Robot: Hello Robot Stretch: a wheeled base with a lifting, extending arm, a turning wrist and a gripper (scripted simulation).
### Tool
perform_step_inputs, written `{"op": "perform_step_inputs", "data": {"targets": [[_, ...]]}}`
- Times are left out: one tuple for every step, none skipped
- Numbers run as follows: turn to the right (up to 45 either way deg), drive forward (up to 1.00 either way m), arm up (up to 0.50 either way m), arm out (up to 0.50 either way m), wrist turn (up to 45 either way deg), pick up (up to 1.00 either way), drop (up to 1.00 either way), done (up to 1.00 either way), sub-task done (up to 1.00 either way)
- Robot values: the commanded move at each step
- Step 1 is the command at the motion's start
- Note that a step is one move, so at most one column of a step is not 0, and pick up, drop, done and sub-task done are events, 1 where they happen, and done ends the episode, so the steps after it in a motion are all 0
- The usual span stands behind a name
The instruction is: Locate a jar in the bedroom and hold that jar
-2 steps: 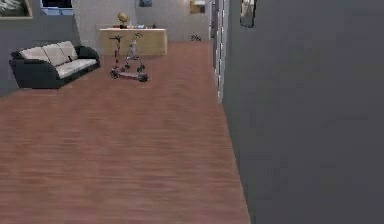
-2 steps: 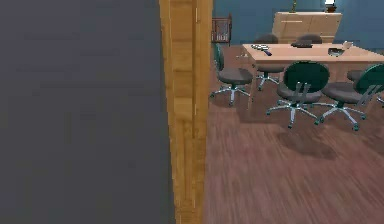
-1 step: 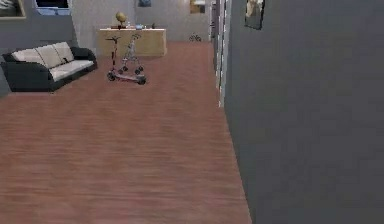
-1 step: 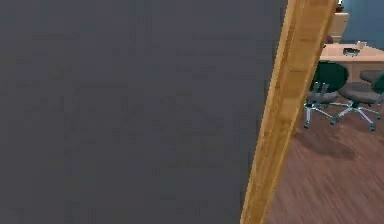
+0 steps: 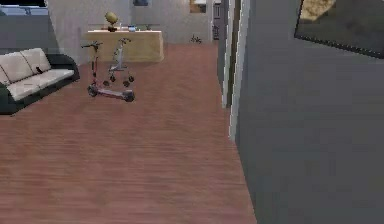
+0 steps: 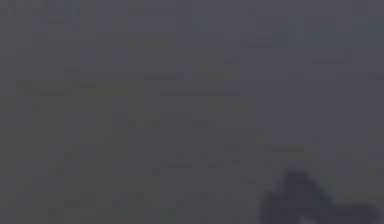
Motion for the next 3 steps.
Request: {"op": "perform_step_inputs", "data": {"targets": [[0.0, 1.00, 0.00, 0.00, 0.0, 0.00, 0.00, 0.00, 0.00], [3.0, 0.00, 0.00, 0.00, 0.0, 0.00, 0.00, 0.00, 0.00], [0.0, 1.00, 0.00, 0.00, 0.0, 0.00, 0.00, 0.00, 0.00]]}}
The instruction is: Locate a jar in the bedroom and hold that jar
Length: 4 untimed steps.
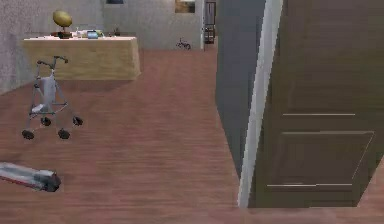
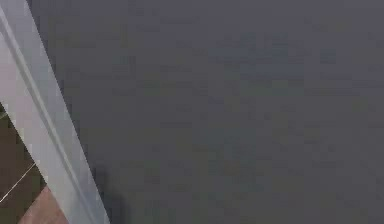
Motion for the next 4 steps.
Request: {"op": "perform_step_inputs", "data": {"targets": [[0.0, 1.00, 0.00, 0.00, 0.0, 0.00, 0.00, 0.00, 0.00], [0.0, 1.00, 0.00, 0.00, 0.0, 0.00, 0.00, 0.00, 0.00], [0.0, 1.00, 0.00, 0.00, 0.0, 0.00, 0.00, 0.00, 0.00], [0.0, 0.70, 0.00, 0.00, 0.0, 0.00, 0.00, 0.00, 0.00]]}}
